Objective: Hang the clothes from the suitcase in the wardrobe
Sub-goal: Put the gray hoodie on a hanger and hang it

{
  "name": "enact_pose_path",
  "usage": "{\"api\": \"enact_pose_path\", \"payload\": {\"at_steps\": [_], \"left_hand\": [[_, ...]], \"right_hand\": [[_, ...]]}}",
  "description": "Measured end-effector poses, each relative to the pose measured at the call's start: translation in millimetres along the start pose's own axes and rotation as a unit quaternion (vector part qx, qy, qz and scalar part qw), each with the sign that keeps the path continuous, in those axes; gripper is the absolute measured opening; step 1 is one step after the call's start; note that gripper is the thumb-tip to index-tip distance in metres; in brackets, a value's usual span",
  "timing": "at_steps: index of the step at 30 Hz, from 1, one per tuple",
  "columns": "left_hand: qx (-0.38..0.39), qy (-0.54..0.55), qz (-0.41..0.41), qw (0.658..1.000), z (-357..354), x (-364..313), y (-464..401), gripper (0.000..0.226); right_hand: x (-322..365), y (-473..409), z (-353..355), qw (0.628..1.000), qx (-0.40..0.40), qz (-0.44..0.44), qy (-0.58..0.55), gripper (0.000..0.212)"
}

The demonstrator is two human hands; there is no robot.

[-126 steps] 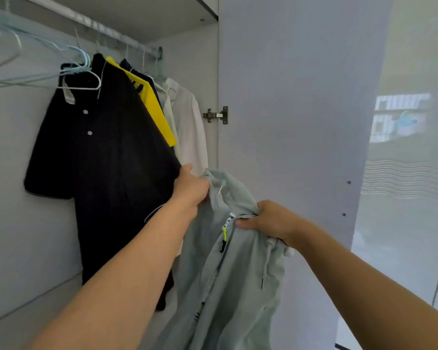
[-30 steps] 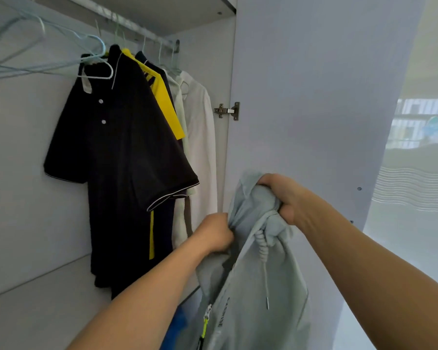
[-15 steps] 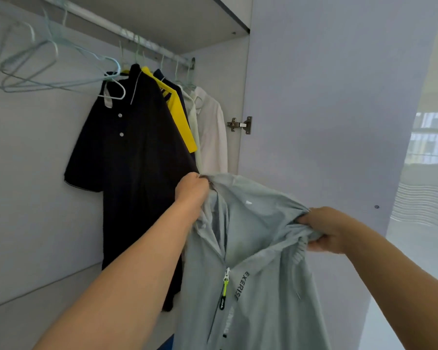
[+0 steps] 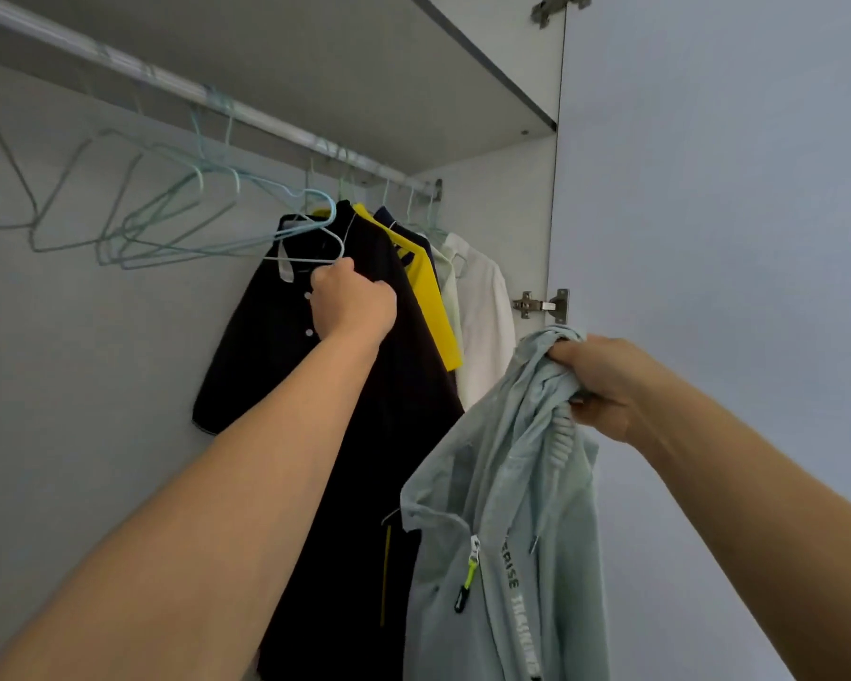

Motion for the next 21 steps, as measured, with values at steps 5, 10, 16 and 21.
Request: {"api": "enact_pose_path", "payload": {"at_steps": [5,10,16,21], "left_hand": [[0.041,0.001,0.058,0.997,-4.2,0.0,-52.2,0.060],[0.070,0.161,0.134,0.975,-1.7,-1.9,-75.9,0.067],[0.046,0.165,0.066,0.983,3.1,-2.0,-91.5,0.034],[0.064,0.235,0.048,0.969,9.0,-8.9,-88.0,0.034]], "right_hand": [[19.7,-12.6,-23.6,0.999,-0.013,0.016,0.041,0.016],[35.5,-25.6,-44.1,1.000,0.000,0.013,0.018,0.013],[50.1,-39.3,-67.3,0.999,-0.007,0.028,0.014,0.011],[46.4,-47.7,-74.3,0.999,-0.003,0.011,0.045,0.022]]}}
Point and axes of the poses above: each hand's wrist, its own y-axis away from the middle knuckle, its own z-axis out of the back of the hand, x = y × z, the point moved 1 cm from there along -y, towards the middle knuckle, and after that the axes turned 14 degrees about y, right-handed, at the moved point
